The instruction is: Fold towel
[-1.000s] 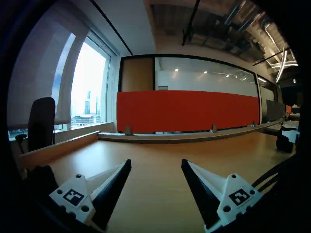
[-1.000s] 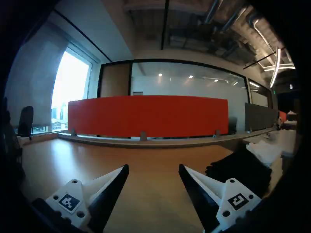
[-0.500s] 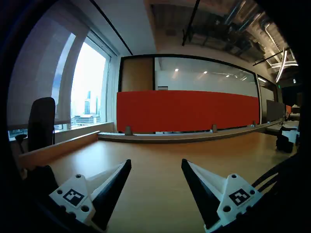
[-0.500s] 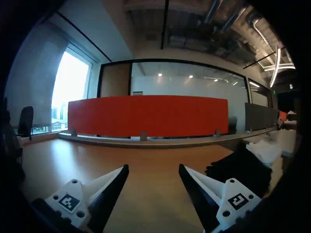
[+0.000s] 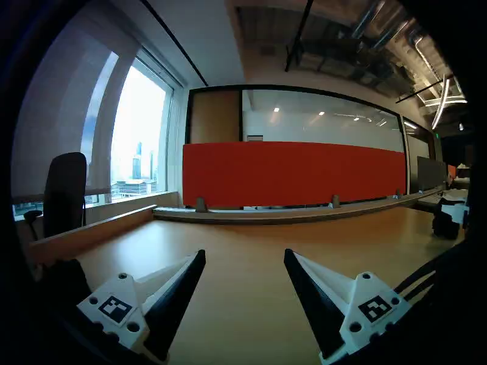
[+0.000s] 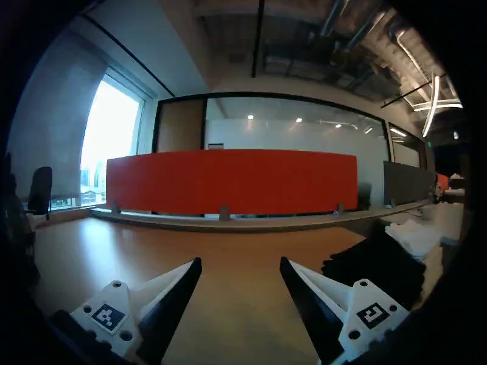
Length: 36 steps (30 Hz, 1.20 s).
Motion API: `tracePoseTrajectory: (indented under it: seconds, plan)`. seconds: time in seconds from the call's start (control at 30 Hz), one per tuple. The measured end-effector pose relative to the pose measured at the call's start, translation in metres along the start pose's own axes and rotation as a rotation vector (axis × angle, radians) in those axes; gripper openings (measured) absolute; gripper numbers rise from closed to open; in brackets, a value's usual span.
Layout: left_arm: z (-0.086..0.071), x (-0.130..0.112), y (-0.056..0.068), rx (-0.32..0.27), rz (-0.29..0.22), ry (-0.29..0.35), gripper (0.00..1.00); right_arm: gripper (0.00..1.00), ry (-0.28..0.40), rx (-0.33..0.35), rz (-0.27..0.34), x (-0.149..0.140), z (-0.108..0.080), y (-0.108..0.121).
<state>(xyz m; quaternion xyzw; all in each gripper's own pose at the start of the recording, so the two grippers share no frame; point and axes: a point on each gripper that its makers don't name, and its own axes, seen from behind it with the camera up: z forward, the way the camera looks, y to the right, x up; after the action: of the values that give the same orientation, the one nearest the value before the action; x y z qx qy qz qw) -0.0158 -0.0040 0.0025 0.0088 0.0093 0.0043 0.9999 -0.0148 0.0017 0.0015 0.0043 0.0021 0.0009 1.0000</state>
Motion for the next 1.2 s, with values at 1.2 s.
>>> tracePoseTrajectory:
  seconds: [1.2]
  plan:
    - [-0.0008, 0.0053, -0.0014, 0.000, -0.002, -0.002, 0.96, 0.99, 0.000, 0.000, 0.000, -0.0005, 0.0005, 0.0003]
